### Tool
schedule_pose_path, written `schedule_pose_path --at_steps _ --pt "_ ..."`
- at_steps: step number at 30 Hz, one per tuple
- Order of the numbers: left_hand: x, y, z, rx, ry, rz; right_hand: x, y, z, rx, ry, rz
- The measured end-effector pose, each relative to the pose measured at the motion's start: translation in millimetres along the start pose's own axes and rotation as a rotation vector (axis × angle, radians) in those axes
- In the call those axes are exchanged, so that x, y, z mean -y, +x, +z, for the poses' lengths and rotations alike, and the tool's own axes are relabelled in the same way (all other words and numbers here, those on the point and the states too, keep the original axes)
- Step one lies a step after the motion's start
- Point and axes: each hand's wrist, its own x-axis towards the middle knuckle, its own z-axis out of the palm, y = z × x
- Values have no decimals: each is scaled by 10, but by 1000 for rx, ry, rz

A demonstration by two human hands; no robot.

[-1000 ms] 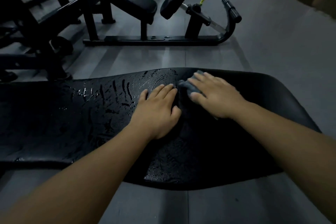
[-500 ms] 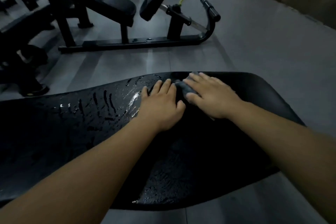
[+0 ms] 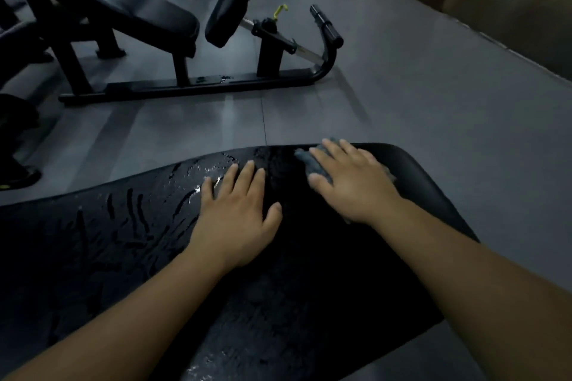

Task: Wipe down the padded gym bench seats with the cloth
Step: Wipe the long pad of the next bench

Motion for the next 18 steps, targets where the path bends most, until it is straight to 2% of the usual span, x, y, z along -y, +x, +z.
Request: schedule_pose_path --at_steps 2,6,8,10,13,15,18 --pt "-2 13 31 -8 26 -10 121 -54 23 9 -11 -59" --pt "-73 7 40 14 28 -51 -32 -672 -48 84 15 -380" --pt "-223 -66 1 29 -23 -46 -320 -652 -80 105 24 -370" --pt "-440 -188 4 25 -51 -24 -448 -393 -67 67 12 -256" --pt "-676 -331 82 -6 -76 -66 -204 -178 4 39 -8 -112" --pt "-737 -363 117 -28 -86 -115 -87 -437 27 38 -6 -230" --pt "-797 -359 133 -27 -77 -164 -344 -986 -15 54 27 -438"
